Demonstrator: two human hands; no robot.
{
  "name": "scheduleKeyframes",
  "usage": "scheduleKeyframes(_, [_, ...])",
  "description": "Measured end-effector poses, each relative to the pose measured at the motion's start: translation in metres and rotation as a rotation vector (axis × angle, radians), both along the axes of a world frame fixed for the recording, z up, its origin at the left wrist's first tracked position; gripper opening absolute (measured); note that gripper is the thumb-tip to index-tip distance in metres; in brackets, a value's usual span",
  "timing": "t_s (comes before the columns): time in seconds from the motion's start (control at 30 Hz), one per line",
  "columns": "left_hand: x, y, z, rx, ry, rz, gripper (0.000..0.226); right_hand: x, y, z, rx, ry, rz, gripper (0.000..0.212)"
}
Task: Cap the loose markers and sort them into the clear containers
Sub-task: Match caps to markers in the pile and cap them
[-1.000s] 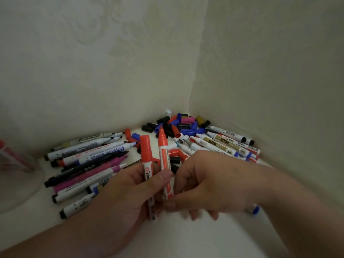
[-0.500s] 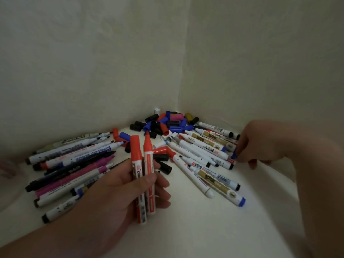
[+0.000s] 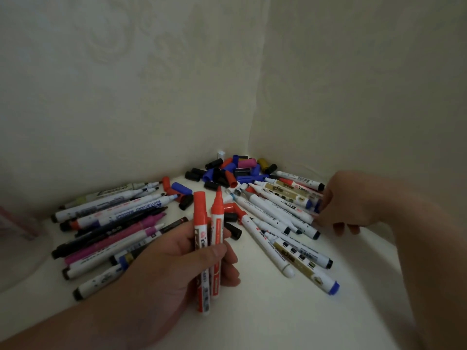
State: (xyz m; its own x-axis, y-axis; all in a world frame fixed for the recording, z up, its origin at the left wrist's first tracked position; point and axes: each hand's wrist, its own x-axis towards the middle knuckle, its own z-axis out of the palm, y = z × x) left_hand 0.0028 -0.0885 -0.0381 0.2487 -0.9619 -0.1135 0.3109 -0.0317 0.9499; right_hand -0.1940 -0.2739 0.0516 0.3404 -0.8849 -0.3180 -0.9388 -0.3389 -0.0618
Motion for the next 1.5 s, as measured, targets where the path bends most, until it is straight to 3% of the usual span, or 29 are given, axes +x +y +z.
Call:
scheduleKeyframes(0.13, [0.000, 0.000, 0.000, -0.010, 0.030, 0.010, 0.022, -0.026, 0.006, 0.030, -0.069, -0.172, -0.018, 0.032])
scheduleKeyframes(0.3, [-0.001, 0.001, 0.003, -0.019, 0.087, 0.009, 0.016, -0.048, 0.006, 0.038, -0.016, -0.675, 0.044, 0.022])
scheduleKeyframes(0.43, [-0.001, 0.000, 0.004, -0.055, 0.159, 0.005, 0.016, -0.022, 0.014, 0.028, 0.304, -0.996, 0.131, 0.040])
scheduleKeyframes(0.53, [0.000, -0.002, 0.003, -0.079, 0.239, 0.014, 0.027, 0.004, 0.022, 0.014, 0.560, -0.892, 0.258, 0.046])
scheduleKeyframes(0.77, [0.003, -0.002, -0.002, -0.150, 0.240, 0.032, 0.022, 0.049, 0.058, -0.006, 0.684, -0.494, 0.455, 0.019])
scheduleKeyframes(1.07, [0.007, 0.002, -0.007, -0.136, -0.095, 0.071, 0.014, 0.059, 0.080, -0.011, 0.343, -0.163, 0.523, 0.023])
scheduleKeyframes(1.2, [0.008, 0.006, -0.008, -0.092, -0.172, 0.031, 0.023, 0.042, 0.048, -0.009, 0.148, -0.326, 0.483, 0.003])
scheduleKeyframes(1.33, [0.008, 0.008, 0.002, 0.004, -0.401, -0.178, 0.027, 0.056, 0.018, -0.015, -0.103, -0.546, 0.472, 0.013])
scheduleKeyframes(1.4, [0.007, 0.008, 0.006, 0.039, -0.423, -0.190, 0.028, 0.073, 0.009, -0.014, -0.128, -0.502, 0.545, 0.007])
scheduleKeyframes(1.5, [0.007, 0.010, 0.012, 0.040, -0.450, -0.238, 0.021, 0.103, 0.002, -0.013, -0.127, -0.331, 0.696, 0.017])
